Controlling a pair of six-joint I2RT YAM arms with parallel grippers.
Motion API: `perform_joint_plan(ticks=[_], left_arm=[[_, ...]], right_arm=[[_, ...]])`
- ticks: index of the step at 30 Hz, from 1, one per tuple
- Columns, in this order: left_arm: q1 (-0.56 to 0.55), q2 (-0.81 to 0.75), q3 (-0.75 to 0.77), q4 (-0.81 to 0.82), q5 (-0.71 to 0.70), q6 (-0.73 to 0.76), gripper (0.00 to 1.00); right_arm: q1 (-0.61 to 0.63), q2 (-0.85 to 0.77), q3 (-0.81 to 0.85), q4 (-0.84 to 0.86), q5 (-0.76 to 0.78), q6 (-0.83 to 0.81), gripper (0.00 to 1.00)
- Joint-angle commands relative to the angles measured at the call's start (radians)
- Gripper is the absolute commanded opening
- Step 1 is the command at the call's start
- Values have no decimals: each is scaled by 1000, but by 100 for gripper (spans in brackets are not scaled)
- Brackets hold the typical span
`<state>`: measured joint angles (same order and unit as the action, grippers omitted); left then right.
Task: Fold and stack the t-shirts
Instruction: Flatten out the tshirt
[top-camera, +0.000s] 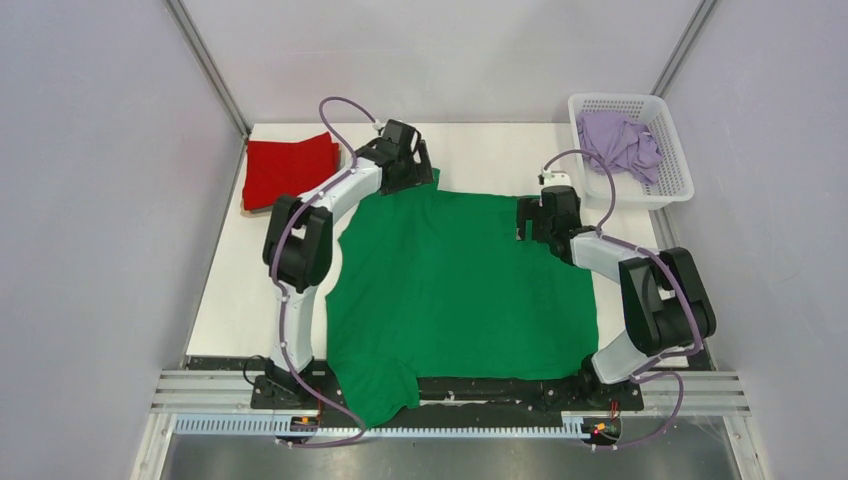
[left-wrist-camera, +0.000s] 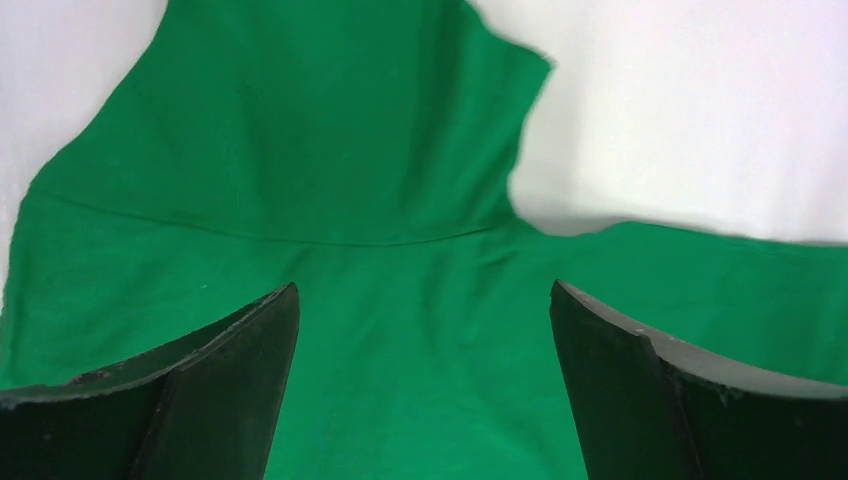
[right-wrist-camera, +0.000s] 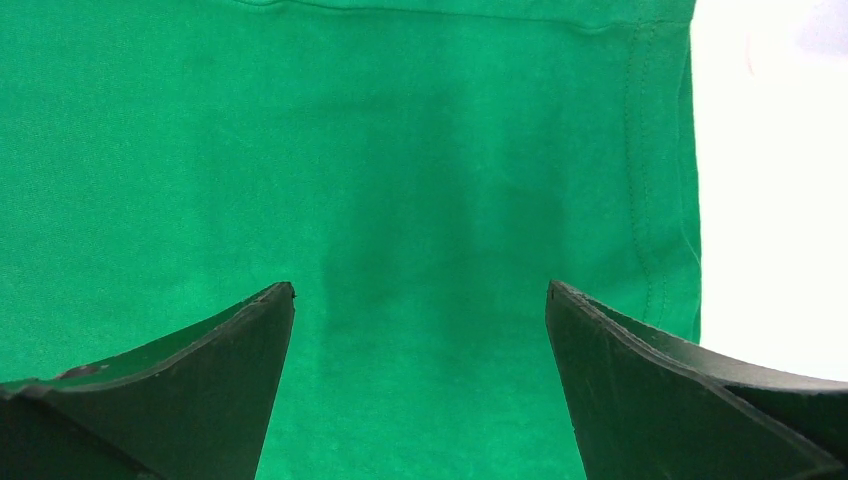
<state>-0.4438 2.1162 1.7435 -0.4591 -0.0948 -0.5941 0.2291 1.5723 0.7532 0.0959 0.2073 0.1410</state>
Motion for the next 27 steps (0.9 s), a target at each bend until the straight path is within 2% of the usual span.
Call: perform_joint_plan(ticks=[1,9,15,18,23,27], left_arm=[[8,60,44,-118,-95,60,100],[70,172,71,-125,38,24,100],[123,233,131,-182,34,-11,100],[140,302,231,-245,12,-1,100],[179,473,525,-402,59,-17,100],[203,521,629,-399,82,-23,100]], right_arm=[[-2,35,55,21,3,-4,98],[-7,99,66,64,-41,17,98],[-6,160,88,92,-105,42,98],[-7,195,113,90,-124,56,98],[-7,249,154,124,-140,77,98],[-7,332,242,108,-135,72,98]])
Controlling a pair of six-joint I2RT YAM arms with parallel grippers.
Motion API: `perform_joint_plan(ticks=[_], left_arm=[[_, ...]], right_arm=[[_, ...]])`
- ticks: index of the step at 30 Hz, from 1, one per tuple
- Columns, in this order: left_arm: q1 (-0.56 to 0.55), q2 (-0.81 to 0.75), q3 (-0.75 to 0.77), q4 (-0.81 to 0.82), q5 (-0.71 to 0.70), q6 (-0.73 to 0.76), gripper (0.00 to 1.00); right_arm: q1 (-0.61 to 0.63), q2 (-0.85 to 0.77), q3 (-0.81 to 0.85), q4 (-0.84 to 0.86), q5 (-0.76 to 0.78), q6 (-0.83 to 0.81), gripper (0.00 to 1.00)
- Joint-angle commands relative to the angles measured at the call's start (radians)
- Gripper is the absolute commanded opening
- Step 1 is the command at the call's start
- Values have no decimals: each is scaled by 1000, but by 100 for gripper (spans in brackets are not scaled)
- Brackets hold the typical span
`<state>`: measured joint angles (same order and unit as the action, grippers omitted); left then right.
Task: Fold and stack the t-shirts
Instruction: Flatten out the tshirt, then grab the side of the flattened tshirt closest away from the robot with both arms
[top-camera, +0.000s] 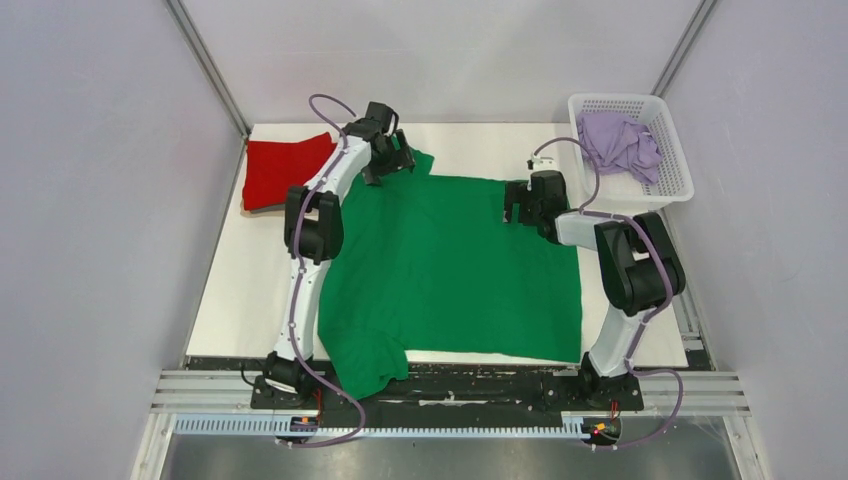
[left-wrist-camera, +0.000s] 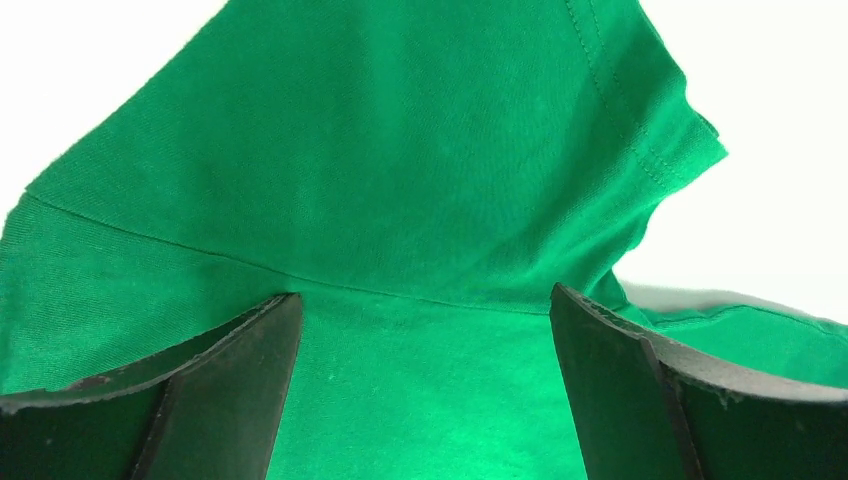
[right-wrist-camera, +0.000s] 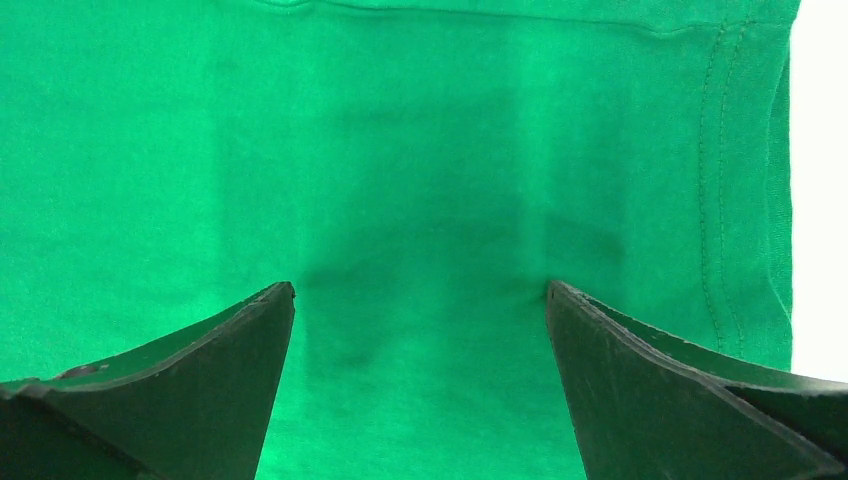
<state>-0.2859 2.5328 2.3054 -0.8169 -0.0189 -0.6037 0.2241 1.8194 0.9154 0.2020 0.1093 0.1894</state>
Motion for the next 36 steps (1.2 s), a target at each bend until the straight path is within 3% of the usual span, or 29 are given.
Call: perform_joint_plan(ticks=[1,17,25,30,33,36], left_arm=[[48,111,85,-32,8,-17,100],[77,223,208,210,126,-128,100],[76,209,224,257,160,-139,100],[71,125,225,252,176,-110,100],[52,24,204,205,175,-59,100],[10,-137,78,175,140,0,100]], right_arm=[[-2,109,109,-3,-35,22,98],[-35,321,370,17,88,-7,98],[-51,380,507,-16,32,13,98],[-48,288,551,-112,-3,-30,98],[-45,150,486,-145,10,-30,98],[-38,-10,363,-150,3,-24,98]])
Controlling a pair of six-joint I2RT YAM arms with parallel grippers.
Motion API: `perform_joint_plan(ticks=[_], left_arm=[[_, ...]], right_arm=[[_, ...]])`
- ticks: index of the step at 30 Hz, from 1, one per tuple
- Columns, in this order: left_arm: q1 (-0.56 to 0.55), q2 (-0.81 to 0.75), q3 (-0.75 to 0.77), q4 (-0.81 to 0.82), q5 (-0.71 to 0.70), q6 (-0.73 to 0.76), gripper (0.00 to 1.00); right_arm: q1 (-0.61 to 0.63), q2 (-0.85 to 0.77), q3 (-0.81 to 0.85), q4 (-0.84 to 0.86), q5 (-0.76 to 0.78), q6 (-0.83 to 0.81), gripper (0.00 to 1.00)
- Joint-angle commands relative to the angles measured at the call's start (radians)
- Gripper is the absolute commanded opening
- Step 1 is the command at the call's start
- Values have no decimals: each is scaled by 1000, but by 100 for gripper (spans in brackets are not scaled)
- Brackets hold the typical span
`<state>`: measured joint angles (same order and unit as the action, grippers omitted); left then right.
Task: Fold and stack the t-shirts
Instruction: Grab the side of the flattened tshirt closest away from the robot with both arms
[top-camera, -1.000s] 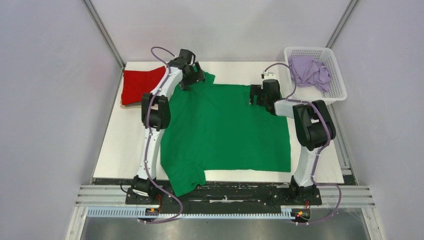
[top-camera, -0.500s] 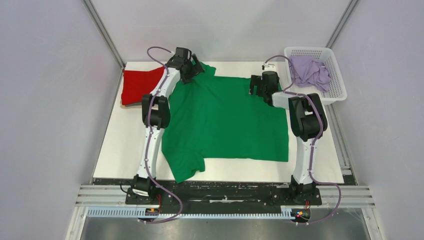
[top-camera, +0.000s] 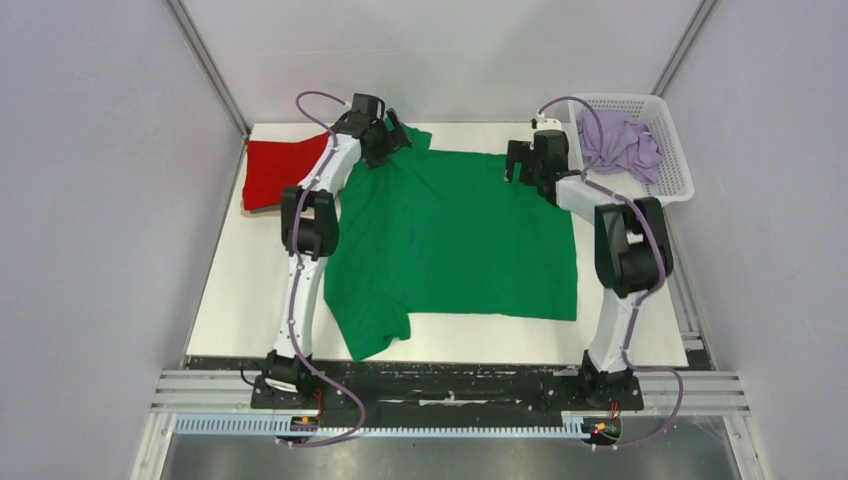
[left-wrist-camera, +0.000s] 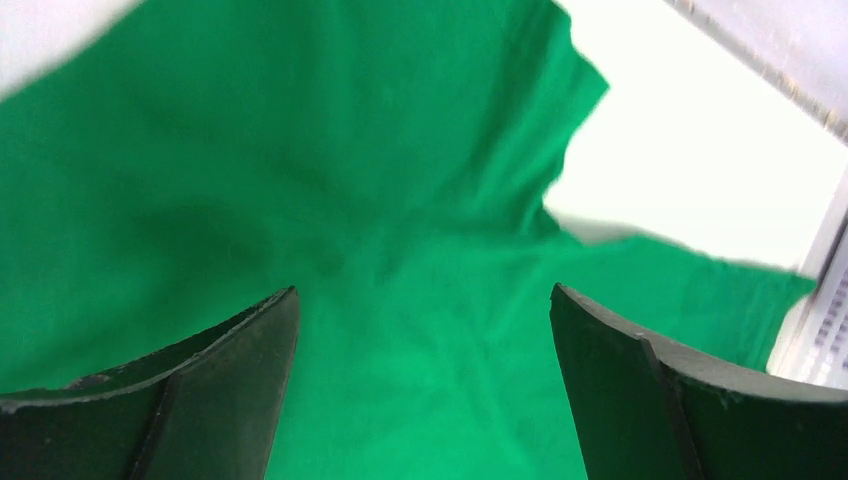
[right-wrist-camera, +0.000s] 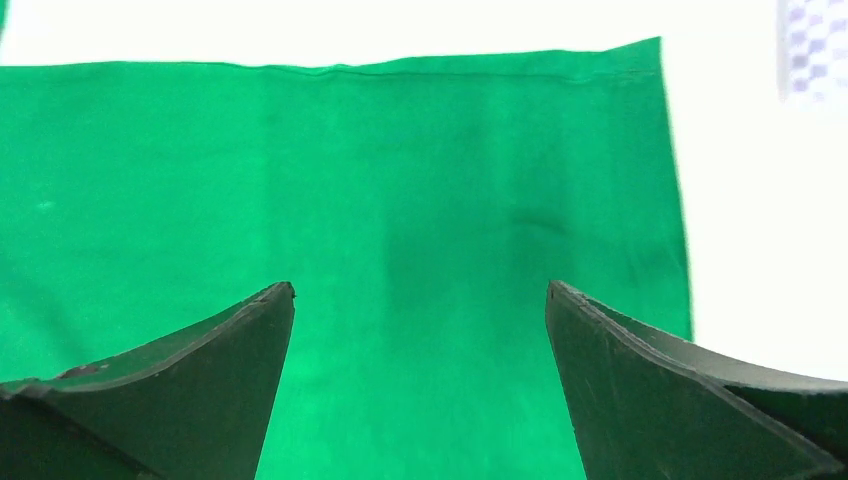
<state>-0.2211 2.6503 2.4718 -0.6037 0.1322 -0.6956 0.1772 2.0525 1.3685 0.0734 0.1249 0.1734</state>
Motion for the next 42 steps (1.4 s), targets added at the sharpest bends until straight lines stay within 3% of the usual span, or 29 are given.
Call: perform_joint_plan(ticks=[1,5,12,20,23,31,34,40,42], left_arm=[[-71,-325,-156,-39,-31,107,100],[-170,-590,-426,-56,-249,122,100],[-352,-1007,-952,-58,-490,35,100],[-475,-1469,-1521,-241,-497,-219,100],[-509,-1606,-1689,-309,-436,-344,100],[-534,-1839,-1897,-474,-304,-503,98],[-534,-1873,-1949,-446,-264,-526,91],[-537,-1830,-2005,-357,-192,-520,64],[-537,-1805,-2007,-357,-181,-509,61]], right_arm=[[12,-305,-146,-21,-20,-5,98],[38,-530,-376,-6,-64,42,98],[107,-916,-760,21,-11,91,98],[99,-1254,-1121,209,40,262,98],[99,-1301,-1154,165,91,275,98],[99,-1267,-1090,-12,146,240,98],[99,-1242,-1083,-22,139,239,98],[99,-1227,-1074,-37,144,236,98],[99,-1232,-1077,-39,156,234,98]])
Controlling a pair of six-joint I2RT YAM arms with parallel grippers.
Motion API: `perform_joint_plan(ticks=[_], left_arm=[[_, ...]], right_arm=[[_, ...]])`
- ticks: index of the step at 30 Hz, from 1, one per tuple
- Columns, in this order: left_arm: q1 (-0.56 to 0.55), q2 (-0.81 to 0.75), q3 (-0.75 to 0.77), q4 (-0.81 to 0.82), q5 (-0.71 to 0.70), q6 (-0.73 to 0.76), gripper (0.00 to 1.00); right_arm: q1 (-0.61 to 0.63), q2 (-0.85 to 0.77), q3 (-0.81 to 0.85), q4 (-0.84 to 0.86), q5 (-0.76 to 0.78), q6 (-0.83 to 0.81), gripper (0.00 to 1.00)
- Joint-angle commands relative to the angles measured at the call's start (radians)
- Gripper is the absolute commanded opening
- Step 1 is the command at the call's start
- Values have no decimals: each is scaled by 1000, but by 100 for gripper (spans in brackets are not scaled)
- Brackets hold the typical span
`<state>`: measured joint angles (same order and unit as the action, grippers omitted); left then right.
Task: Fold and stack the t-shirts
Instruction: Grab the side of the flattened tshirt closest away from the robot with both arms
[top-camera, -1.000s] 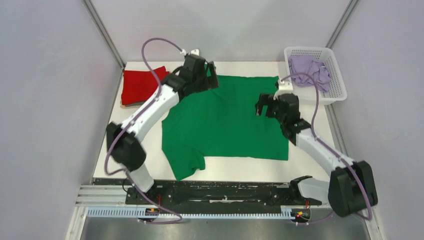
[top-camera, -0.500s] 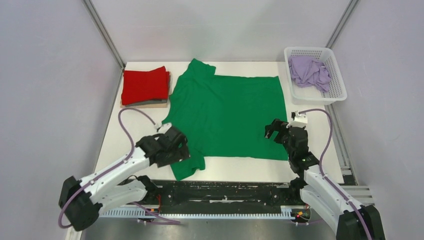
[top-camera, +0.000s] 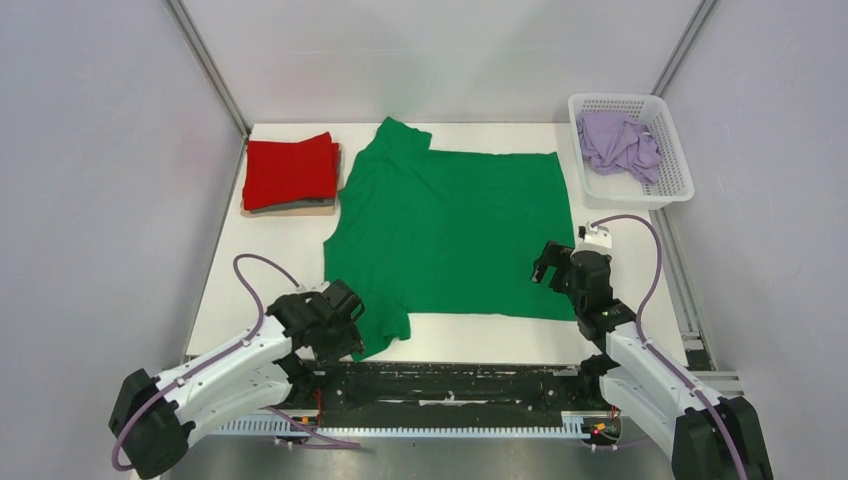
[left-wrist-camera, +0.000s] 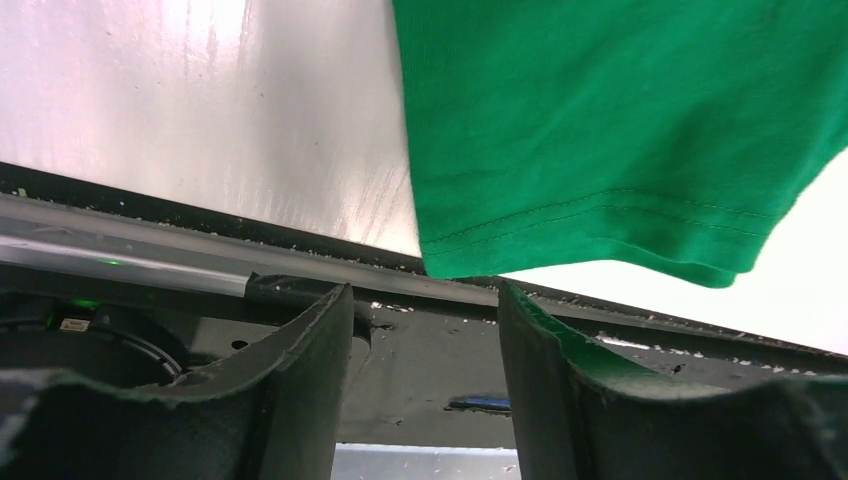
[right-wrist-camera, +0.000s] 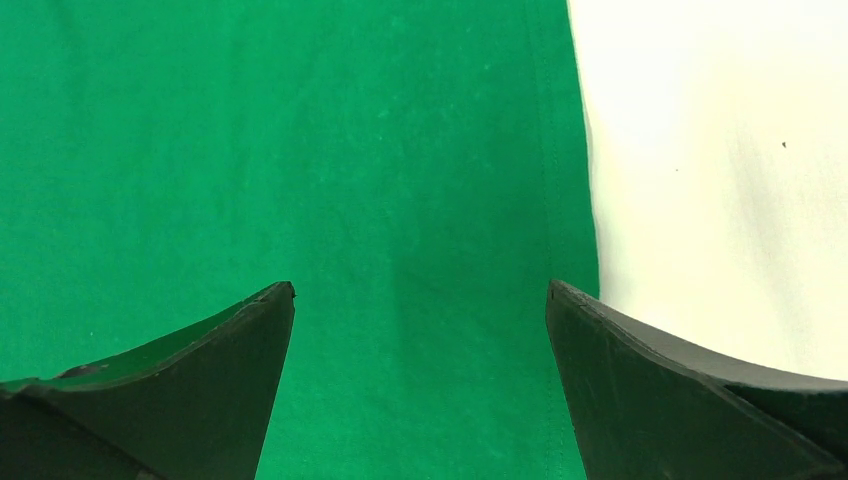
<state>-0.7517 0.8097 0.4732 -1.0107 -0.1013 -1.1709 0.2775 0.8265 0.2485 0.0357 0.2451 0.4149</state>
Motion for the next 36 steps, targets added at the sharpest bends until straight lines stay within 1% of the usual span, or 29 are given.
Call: perform_joint_plan(ticks=[1,4,9,16,20,21,24,25,27,28,32,36], left_arm=[[-6,45,-7,51,54,-30,60],[-6,66,7,55,38,-22,57],[-7,101,-14,127,69,-9,54],[-8,178,-13,151,41,14,44],[-8,209,-28,176,56,13,38],[-8,212,-32,187,58,11,36],[-8,224,-43,214,57,10,25],[-8,228,-43,220,58,12,20],[-7,236,-36,221,51,22,7],[-8,237,-32,221,46,27,2],[-8,233,-26,212,52,37,2],[-8,163,-41,211,84,49,2]], right_arm=[[-1,-7,42,-2,44,-7,98],[-1,-5,40,-1,53,-5,98],[-1,15,44,0,59,-9,98],[-1,36,48,0,66,-18,98],[-2,35,47,0,80,-24,98],[-1,34,46,0,84,-24,98],[-1,36,45,-3,92,-20,98],[-1,33,46,-8,100,-14,98],[-1,28,48,-20,122,-1,98],[-1,24,50,-29,136,8,98],[-1,-11,47,-90,190,70,98],[-2,-49,20,-156,172,120,98]])
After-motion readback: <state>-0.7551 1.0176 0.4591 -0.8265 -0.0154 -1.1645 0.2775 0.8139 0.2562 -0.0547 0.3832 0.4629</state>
